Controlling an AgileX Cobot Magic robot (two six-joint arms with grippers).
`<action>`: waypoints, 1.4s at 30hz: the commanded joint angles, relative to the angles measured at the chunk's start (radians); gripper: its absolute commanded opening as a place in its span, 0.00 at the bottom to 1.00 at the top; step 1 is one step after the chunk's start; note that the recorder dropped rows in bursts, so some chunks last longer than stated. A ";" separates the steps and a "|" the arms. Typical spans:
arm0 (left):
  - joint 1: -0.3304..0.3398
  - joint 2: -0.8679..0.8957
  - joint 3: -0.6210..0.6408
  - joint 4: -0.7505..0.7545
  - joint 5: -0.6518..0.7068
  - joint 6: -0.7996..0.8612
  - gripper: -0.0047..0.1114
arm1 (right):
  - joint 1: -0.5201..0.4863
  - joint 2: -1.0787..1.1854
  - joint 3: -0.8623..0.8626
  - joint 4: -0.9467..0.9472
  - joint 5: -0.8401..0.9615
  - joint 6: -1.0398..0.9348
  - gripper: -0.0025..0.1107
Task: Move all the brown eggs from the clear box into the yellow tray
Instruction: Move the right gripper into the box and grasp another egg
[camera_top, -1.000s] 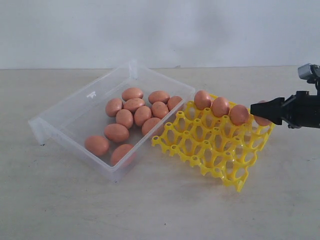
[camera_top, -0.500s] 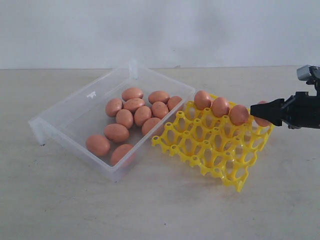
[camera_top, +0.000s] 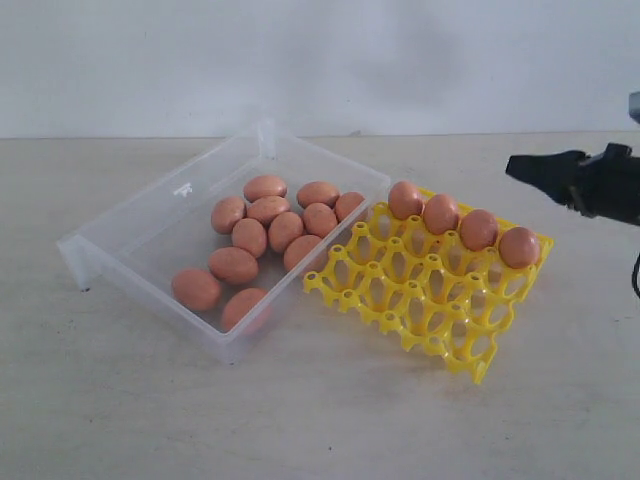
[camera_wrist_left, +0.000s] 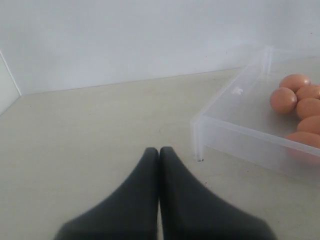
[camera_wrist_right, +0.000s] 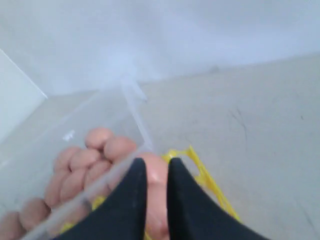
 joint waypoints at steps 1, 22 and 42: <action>-0.001 -0.002 0.003 -0.004 -0.007 -0.009 0.00 | 0.017 -0.137 -0.006 0.016 -0.056 0.018 0.02; -0.001 -0.002 0.003 -0.004 -0.007 -0.009 0.00 | 1.054 -0.653 -0.127 0.159 1.727 -0.287 0.02; -0.001 -0.002 0.003 -0.004 -0.007 -0.009 0.00 | 1.056 0.196 -0.993 1.228 2.062 -1.446 0.56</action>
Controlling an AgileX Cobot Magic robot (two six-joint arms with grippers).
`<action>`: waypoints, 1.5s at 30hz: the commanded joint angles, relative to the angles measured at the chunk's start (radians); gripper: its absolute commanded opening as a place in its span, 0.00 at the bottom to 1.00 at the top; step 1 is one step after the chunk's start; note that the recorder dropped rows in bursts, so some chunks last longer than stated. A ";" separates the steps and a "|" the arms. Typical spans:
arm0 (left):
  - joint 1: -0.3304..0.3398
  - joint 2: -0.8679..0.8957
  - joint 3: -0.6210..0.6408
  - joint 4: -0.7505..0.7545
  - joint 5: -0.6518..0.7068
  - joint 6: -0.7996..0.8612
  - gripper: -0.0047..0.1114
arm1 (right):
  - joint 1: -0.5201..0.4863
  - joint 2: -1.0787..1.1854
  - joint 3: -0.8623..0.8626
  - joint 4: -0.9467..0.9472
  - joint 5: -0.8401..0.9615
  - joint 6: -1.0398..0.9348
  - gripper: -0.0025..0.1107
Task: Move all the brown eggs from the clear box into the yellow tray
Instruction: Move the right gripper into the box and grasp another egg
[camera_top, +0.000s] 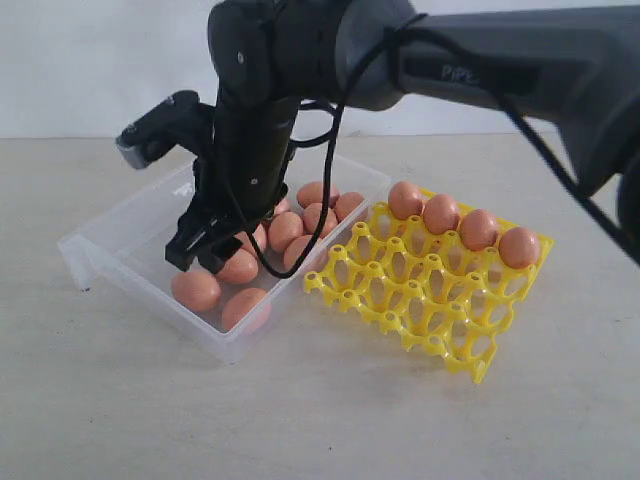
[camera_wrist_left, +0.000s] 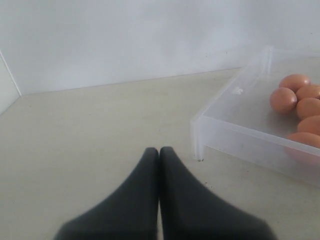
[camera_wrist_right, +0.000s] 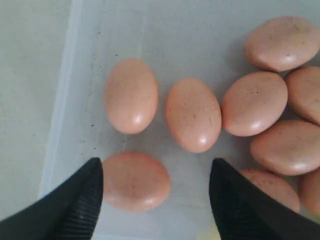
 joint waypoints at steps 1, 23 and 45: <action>-0.001 -0.002 0.003 -0.004 -0.007 -0.009 0.00 | 0.000 0.043 -0.005 -0.031 -0.110 -0.076 0.56; -0.001 -0.002 0.003 -0.004 -0.007 -0.009 0.00 | 0.000 0.199 -0.003 -0.139 -0.272 -0.191 0.56; -0.001 -0.002 0.003 -0.004 -0.007 -0.009 0.00 | 0.000 0.181 -0.003 -0.139 -0.141 -0.064 0.02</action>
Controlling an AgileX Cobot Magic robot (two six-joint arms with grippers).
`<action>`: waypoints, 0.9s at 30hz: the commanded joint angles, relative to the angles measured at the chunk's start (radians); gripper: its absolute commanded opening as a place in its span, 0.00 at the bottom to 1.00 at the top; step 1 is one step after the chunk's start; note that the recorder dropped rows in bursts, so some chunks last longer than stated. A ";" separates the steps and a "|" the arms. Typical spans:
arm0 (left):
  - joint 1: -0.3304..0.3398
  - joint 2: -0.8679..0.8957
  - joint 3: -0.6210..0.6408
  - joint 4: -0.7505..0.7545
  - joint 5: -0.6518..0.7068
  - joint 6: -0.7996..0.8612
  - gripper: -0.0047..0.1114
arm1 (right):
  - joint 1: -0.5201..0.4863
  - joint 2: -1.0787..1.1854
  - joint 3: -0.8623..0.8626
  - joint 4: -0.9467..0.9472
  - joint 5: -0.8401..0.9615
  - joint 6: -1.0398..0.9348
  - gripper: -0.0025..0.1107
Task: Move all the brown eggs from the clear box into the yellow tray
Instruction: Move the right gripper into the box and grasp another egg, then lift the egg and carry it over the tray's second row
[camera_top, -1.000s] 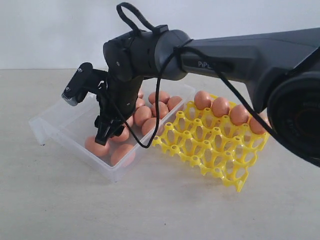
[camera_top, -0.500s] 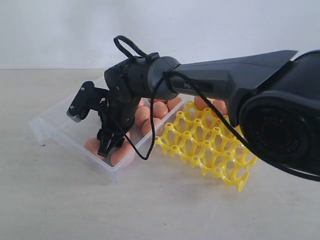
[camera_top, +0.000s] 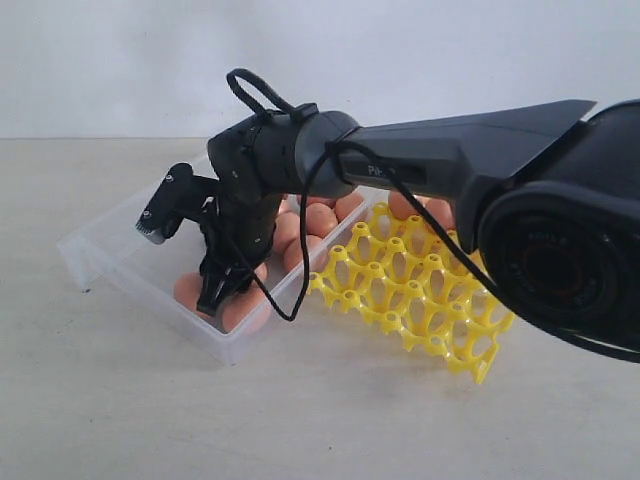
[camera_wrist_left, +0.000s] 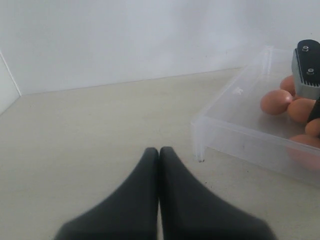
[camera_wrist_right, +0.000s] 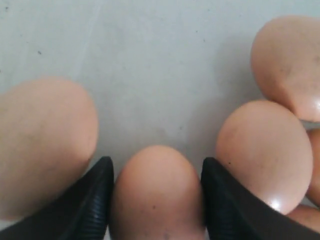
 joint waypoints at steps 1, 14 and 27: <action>-0.001 -0.002 0.003 -0.004 -0.007 -0.009 0.00 | 0.000 -0.039 0.010 -0.006 0.104 0.094 0.02; -0.001 -0.002 0.003 -0.004 -0.007 -0.009 0.00 | 0.000 -0.289 0.010 0.133 0.161 0.141 0.02; -0.001 -0.002 0.003 -0.004 -0.007 -0.009 0.00 | -0.080 -0.592 0.555 0.731 -0.256 -0.250 0.02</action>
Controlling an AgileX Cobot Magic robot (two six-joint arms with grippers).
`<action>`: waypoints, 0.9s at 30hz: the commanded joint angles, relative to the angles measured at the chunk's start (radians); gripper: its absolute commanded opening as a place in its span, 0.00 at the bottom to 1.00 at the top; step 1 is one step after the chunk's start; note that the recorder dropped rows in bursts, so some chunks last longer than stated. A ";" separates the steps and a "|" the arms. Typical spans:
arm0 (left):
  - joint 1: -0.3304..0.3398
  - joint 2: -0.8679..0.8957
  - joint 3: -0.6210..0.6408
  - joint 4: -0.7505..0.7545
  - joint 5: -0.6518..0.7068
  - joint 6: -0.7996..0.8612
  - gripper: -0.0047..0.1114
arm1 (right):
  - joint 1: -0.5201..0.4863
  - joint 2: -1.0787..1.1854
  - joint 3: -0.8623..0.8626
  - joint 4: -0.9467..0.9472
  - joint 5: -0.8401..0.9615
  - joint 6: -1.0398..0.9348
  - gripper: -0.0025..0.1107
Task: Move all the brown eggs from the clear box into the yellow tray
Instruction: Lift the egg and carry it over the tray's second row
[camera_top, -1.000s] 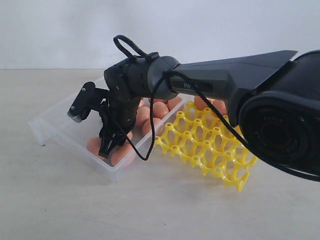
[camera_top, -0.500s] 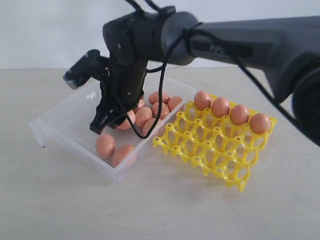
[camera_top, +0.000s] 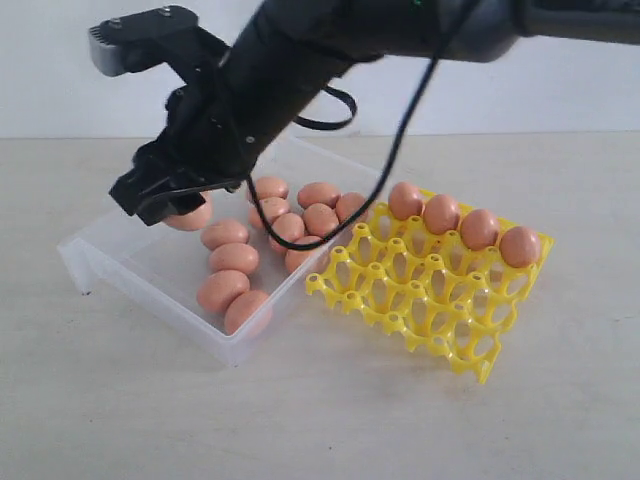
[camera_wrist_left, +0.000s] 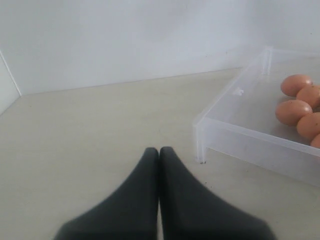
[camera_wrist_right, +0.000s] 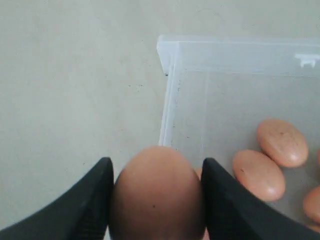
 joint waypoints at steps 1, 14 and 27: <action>-0.001 -0.002 0.003 -0.004 -0.007 -0.009 0.00 | -0.049 -0.185 0.371 0.154 -0.319 -0.172 0.02; -0.001 -0.002 0.003 -0.004 -0.009 -0.009 0.00 | -0.182 -0.465 0.935 -0.019 -1.409 0.267 0.02; -0.001 -0.002 0.003 -0.004 -0.008 -0.009 0.00 | -0.713 -0.108 0.708 -1.645 -1.762 1.635 0.02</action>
